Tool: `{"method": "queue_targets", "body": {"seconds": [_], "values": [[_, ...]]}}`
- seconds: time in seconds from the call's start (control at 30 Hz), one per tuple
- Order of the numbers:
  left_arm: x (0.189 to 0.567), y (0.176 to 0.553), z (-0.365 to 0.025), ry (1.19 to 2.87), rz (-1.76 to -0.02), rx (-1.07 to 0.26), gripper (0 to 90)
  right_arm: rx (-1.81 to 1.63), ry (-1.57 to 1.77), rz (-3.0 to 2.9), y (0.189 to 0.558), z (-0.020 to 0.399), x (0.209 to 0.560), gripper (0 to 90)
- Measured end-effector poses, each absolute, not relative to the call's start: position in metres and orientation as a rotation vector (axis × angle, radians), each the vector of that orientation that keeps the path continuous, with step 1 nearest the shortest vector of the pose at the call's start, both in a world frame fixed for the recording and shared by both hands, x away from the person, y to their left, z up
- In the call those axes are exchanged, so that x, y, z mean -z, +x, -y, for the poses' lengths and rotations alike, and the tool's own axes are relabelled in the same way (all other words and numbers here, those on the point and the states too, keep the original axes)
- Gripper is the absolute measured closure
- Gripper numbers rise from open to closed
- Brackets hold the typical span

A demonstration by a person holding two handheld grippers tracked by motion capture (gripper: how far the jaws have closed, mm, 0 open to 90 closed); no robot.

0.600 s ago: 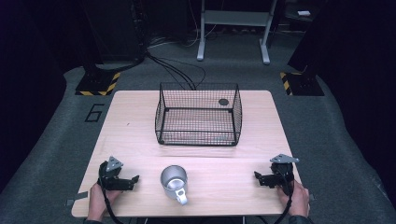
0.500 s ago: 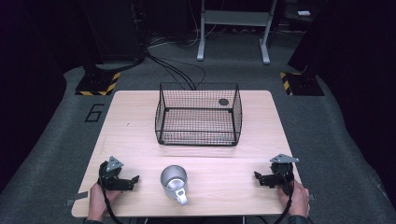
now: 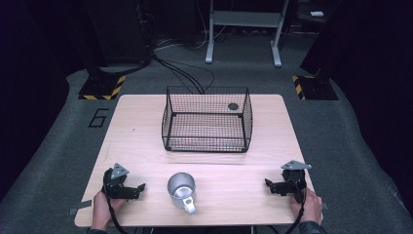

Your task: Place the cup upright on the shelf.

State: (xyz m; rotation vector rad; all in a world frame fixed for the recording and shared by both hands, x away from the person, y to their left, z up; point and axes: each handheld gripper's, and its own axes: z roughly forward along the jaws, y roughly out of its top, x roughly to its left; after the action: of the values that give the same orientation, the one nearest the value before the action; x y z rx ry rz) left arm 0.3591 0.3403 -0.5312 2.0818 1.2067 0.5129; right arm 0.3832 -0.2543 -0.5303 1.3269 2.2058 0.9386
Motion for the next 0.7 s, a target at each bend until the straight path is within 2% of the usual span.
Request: {"method": "queue_targets", "body": {"seconds": [0.7], "values": [[0.5319, 0.3598, -0.3394, 2.074, -1.21, -0.521, 0.0, -0.933, 1.322, -2.217, 0.3835, 0.2548, 0.5299, 0.0]]}}
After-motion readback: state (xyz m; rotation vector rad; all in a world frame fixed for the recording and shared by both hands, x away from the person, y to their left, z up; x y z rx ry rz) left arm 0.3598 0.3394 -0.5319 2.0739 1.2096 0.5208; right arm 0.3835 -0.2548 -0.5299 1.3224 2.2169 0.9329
